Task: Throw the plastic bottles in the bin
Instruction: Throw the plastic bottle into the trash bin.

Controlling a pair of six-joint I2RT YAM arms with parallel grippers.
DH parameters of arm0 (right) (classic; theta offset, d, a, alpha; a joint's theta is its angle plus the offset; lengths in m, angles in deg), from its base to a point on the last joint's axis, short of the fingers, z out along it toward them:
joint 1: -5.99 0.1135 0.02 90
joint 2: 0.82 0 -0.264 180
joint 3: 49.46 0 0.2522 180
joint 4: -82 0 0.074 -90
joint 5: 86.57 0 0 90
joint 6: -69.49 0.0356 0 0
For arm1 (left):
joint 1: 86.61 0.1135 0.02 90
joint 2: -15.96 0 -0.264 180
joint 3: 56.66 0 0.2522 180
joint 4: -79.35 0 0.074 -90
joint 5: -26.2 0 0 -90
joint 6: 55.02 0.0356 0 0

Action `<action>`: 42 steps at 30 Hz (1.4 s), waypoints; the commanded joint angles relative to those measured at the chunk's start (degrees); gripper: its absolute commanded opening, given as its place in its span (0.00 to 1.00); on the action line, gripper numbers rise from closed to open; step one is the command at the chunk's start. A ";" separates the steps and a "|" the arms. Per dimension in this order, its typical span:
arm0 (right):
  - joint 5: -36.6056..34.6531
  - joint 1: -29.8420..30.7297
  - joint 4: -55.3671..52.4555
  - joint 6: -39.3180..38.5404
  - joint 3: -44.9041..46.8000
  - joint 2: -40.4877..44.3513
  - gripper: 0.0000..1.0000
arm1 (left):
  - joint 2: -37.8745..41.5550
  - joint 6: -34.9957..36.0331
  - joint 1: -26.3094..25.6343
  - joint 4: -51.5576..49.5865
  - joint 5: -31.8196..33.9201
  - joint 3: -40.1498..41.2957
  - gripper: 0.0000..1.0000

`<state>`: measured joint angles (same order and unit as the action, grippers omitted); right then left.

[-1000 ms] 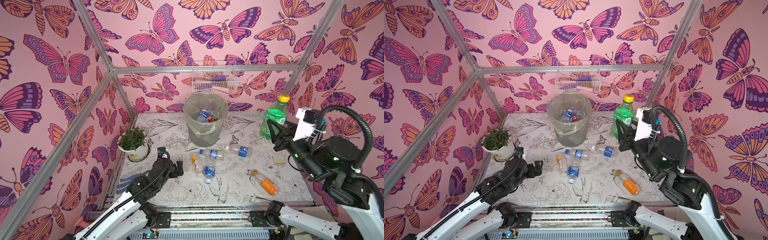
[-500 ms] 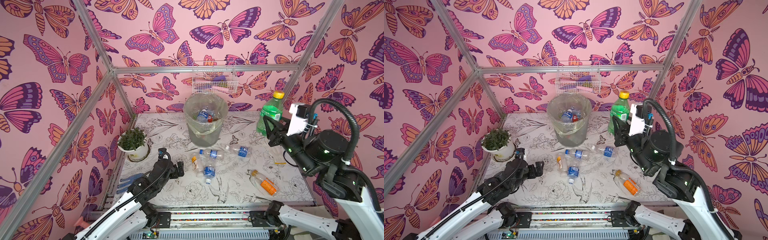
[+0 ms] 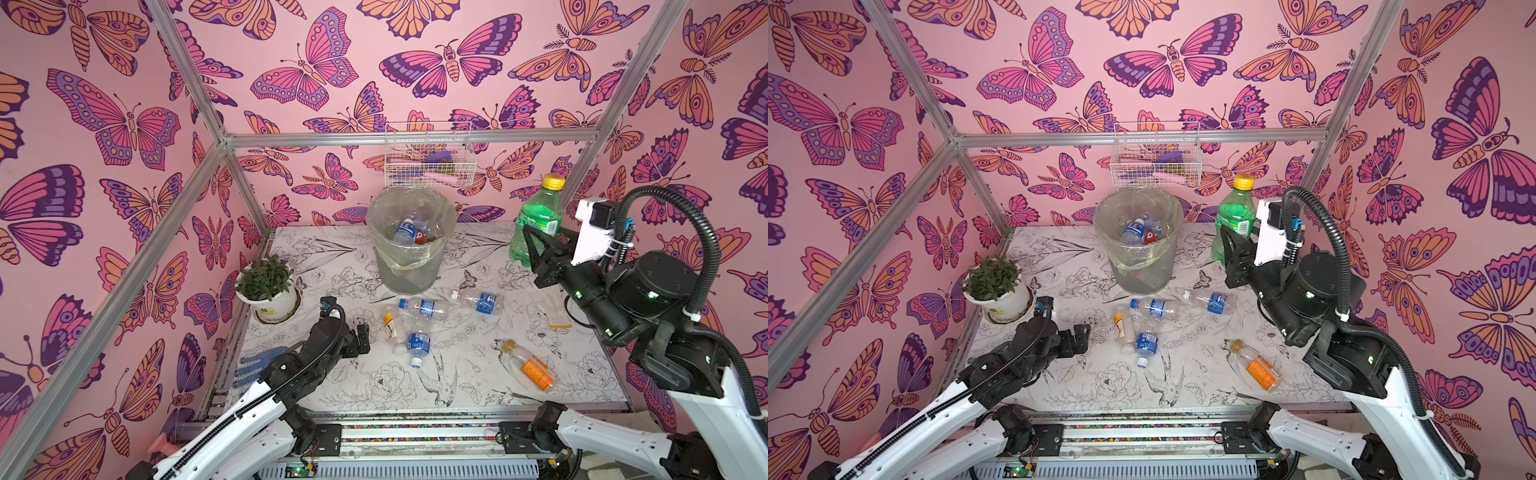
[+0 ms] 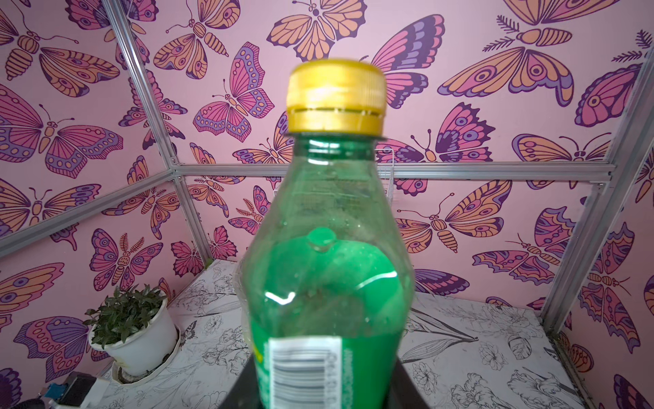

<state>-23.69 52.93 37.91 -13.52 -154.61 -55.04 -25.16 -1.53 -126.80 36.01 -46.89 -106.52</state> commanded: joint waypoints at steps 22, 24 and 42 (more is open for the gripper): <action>5.71 -0.25 3.17 -4.04 -9.43 -14.65 0.00 | 5.11 -1.29 -0.09 -2.41 -0.38 0.99 1.00; 7.94 -1.16 2.22 -4.59 -12.95 -19.42 0.00 | 5.38 -1.28 -0.10 -2.47 -0.70 0.81 1.00; 25.96 -14.48 -18.29 1.99 -40.35 -50.93 0.99 | 10.80 -2.36 -0.18 -7.17 0.09 -1.26 1.00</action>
<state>1.08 38.26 18.92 -11.64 -196.10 -113.01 -14.84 -3.28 -126.80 30.79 -47.50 -106.84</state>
